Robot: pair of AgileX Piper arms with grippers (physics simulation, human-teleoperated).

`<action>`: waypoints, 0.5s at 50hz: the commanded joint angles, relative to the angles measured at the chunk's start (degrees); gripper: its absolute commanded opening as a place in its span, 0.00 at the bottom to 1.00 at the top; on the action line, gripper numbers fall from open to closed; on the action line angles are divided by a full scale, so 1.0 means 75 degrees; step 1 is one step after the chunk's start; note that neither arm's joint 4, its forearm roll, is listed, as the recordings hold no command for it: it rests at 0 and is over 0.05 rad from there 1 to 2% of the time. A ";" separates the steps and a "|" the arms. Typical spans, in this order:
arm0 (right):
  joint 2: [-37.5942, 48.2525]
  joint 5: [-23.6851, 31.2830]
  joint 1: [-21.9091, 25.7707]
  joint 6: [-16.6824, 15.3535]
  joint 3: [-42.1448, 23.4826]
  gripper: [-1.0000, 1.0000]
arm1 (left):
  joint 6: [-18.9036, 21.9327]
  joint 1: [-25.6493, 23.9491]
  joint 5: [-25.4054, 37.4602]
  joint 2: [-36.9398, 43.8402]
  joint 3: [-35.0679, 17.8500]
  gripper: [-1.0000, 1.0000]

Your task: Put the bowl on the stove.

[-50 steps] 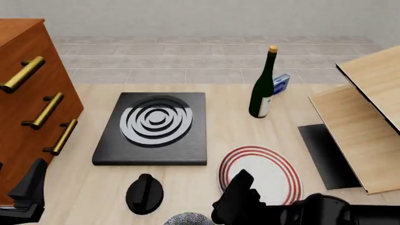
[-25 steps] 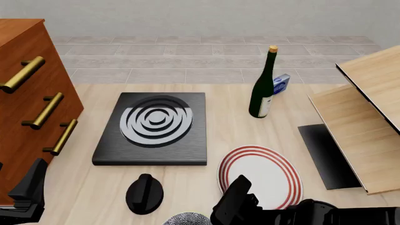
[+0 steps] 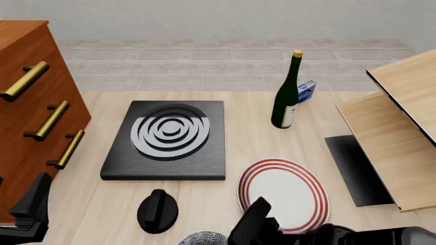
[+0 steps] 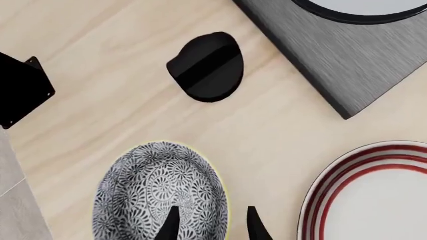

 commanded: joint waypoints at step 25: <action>0.0366 -0.0373 0.0055 0.0000 0.0069 0.00 | 0.0000 0.0000 0.0000 0.0000 0.0000 1.00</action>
